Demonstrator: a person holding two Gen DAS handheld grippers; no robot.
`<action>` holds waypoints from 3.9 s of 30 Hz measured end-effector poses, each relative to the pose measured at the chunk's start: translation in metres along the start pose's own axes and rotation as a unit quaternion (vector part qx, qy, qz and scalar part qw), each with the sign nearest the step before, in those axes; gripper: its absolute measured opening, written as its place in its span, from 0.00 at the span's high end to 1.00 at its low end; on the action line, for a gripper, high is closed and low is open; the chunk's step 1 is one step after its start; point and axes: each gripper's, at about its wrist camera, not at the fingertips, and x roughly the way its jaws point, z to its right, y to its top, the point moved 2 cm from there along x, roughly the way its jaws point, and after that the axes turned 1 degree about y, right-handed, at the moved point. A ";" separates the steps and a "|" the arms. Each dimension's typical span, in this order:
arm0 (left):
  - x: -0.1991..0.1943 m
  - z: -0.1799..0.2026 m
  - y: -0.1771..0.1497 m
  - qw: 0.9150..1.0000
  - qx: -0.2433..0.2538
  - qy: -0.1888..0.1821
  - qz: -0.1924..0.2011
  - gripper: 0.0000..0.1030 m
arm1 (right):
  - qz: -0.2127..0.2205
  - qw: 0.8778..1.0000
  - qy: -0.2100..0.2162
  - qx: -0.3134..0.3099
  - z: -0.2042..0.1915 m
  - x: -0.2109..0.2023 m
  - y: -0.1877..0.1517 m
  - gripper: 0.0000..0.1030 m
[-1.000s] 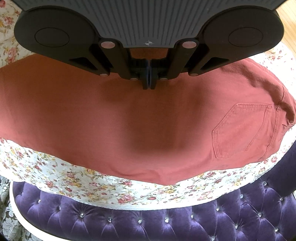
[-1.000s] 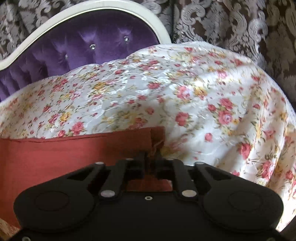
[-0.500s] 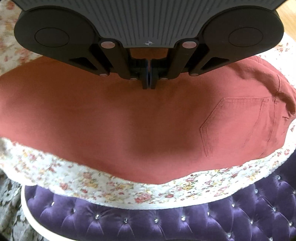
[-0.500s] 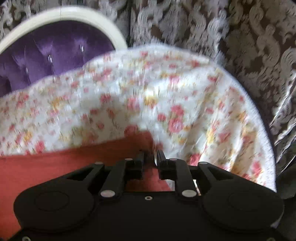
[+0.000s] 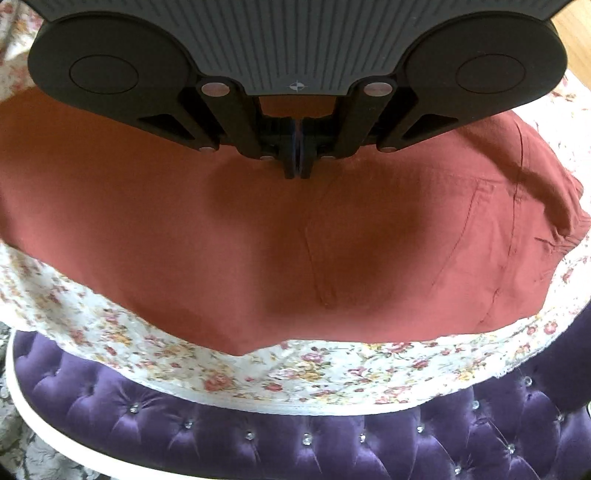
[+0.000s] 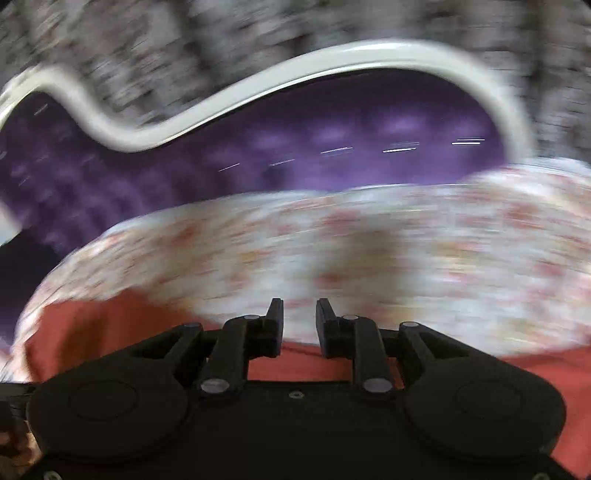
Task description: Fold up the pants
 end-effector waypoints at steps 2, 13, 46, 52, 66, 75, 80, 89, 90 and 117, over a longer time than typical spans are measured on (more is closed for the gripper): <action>0.000 -0.007 -0.002 1.000 -0.024 -0.018 -0.001 0.98 | -0.015 0.999 0.038 -0.034 -0.038 0.034 0.005 0.69; -0.007 -0.010 -0.013 0.999 -0.025 -0.035 0.008 0.98 | -0.104 0.976 0.111 -0.153 -0.170 0.174 0.023 0.63; 0.036 -0.045 0.062 0.998 -0.052 -0.014 0.035 0.98 | -0.108 0.958 0.171 -0.203 -0.181 0.153 -0.016 0.62; 0.034 -0.052 0.059 0.997 -0.068 -0.025 0.036 0.98 | -0.127 0.956 0.185 -0.188 -0.189 0.174 -0.011 0.62; 0.016 -0.042 0.037 0.999 -0.019 0.012 0.046 0.98 | -0.118 0.979 0.133 -0.096 -0.179 0.206 0.005 0.88; -0.016 -0.038 -0.012 0.999 -0.009 0.033 0.033 0.98 | -0.071 0.988 0.110 -0.085 -0.167 0.156 0.024 0.65; -0.029 -0.058 -0.007 0.996 -0.051 0.055 0.046 0.98 | -0.094 0.980 0.117 -0.133 -0.173 0.115 -0.008 0.65; -0.014 -0.046 -0.018 0.996 -0.041 0.077 0.036 0.97 | -0.155 0.971 0.064 -0.173 -0.151 0.071 -0.095 0.65; -0.014 -0.043 -0.020 0.995 -0.034 0.084 0.041 0.97 | -0.162 0.970 0.058 -0.169 -0.146 0.067 -0.104 0.65; -0.009 0.139 -0.023 0.994 0.099 -0.034 0.027 0.98 | 0.013 0.978 -0.167 0.122 0.131 -0.117 -0.095 0.65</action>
